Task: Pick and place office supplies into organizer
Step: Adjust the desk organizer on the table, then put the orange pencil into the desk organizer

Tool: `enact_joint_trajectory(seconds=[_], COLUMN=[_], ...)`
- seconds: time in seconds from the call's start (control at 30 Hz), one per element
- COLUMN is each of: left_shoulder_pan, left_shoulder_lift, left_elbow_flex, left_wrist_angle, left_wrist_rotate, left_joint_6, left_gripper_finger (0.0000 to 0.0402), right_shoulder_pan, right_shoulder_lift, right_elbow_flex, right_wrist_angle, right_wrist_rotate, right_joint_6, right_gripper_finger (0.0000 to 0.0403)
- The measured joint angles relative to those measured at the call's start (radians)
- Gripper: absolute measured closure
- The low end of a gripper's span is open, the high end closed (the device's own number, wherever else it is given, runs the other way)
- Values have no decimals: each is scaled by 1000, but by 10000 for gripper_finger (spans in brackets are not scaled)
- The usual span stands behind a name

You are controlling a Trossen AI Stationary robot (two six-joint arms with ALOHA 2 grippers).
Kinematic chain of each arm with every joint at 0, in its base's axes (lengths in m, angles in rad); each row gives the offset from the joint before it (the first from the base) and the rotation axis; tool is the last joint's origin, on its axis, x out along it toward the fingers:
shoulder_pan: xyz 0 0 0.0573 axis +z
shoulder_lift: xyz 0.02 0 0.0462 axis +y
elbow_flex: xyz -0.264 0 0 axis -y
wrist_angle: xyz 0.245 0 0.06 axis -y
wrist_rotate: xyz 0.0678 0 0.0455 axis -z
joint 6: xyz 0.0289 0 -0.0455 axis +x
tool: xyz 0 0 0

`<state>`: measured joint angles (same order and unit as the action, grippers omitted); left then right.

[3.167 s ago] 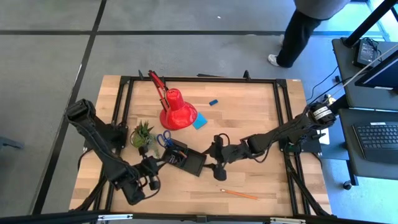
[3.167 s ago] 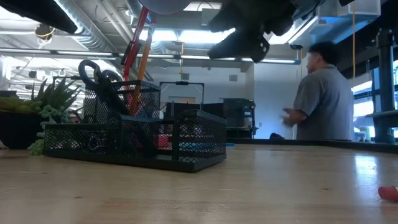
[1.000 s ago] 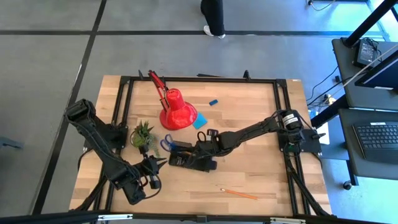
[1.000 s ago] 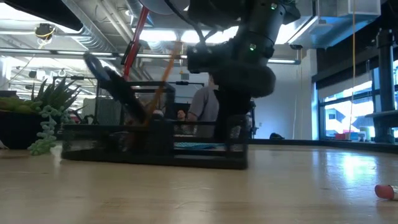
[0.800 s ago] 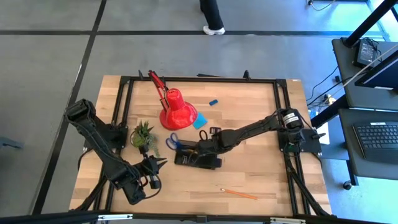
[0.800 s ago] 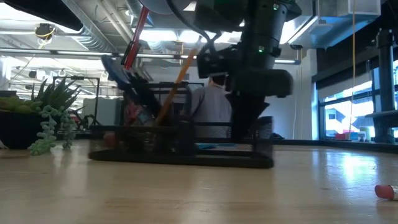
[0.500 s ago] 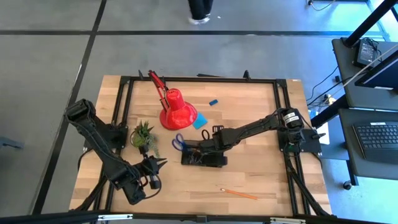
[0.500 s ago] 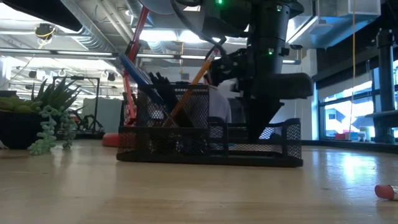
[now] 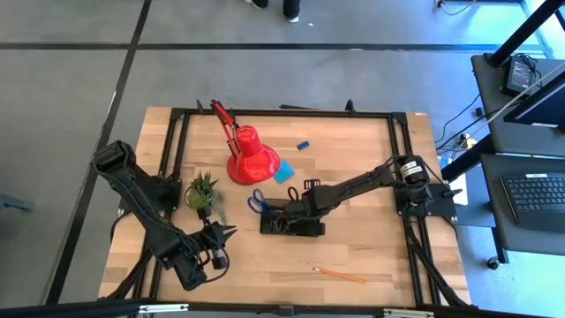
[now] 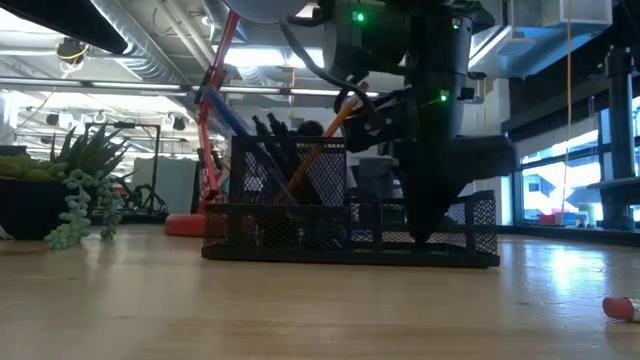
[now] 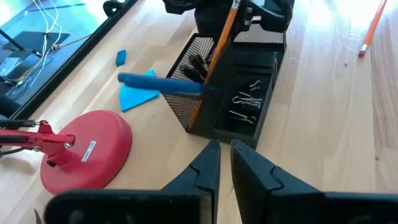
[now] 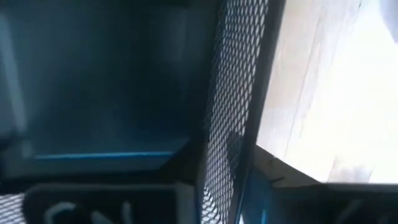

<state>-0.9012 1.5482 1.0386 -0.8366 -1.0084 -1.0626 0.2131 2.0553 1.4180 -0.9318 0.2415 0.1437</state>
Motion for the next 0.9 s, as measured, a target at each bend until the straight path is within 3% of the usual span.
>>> enact_joint_trajectory(seconds=[0.5,0.9], left_shoulder_pan=[0,0], left_shoulder_lift=[0,0], left_elbow_flex=[0,0], left_wrist_angle=[3,3], left_wrist_rotate=[8,15], left_joint_6=[0,0], left_gripper_finger=[370,370], right_shoulder_pan=[0,2], right_shoulder_lift=[-5,-6], right_elbow_flex=[6,171], right_wrist_angle=[5,-168], right_wrist_rotate=[4,-12], right_joint_6=[36,30], right_gripper_finger=[218,203])
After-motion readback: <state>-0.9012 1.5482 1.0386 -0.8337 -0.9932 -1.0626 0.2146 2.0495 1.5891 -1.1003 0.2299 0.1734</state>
